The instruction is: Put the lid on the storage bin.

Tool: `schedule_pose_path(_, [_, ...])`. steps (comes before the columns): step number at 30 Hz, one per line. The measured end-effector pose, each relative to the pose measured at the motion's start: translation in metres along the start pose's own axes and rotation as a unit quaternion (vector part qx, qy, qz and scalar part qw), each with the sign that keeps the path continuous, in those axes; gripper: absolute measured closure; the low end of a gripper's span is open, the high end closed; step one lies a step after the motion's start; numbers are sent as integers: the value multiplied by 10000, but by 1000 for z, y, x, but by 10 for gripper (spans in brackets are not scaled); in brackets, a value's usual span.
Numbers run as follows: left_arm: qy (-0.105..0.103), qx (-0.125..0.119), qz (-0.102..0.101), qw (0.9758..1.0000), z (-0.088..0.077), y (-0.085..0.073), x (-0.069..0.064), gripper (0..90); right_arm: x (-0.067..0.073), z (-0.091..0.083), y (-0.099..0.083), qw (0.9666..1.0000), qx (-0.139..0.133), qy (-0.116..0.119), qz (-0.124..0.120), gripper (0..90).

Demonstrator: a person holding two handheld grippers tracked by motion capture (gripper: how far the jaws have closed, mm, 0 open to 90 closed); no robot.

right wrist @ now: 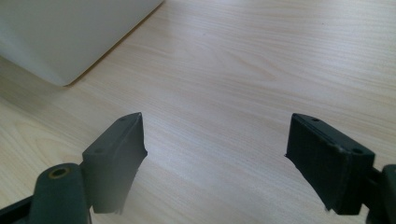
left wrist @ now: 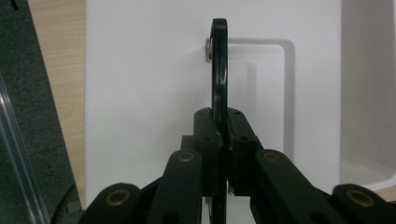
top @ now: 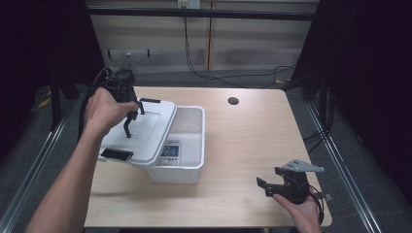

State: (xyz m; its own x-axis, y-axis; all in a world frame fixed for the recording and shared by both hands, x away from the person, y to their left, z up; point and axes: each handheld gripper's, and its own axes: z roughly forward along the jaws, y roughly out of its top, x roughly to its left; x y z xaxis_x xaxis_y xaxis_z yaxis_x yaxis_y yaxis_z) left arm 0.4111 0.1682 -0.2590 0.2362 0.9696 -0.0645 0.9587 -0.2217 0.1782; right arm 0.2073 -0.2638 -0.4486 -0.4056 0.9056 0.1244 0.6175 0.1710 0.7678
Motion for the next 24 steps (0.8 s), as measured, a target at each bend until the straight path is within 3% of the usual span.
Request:
schedule_pose_path(5, [-8,6,-299,9996,6,1,-9,848,0,0,0,10000,2,-1,12,188])
schedule_pose_path(14, [-39,3,-458,9989,15,5,-27,848,0,0,0,10000,7,0,39,187])
schedule_pose_path(17, [-68,-87,-649,9978,13,6,-39,848,0,0,0,10000,5,6,46,187])
schedule_pose_path(24, [-182,-138,-691,9974,12,8,-51,848,0,0,-1,10000,5,24,53,188])
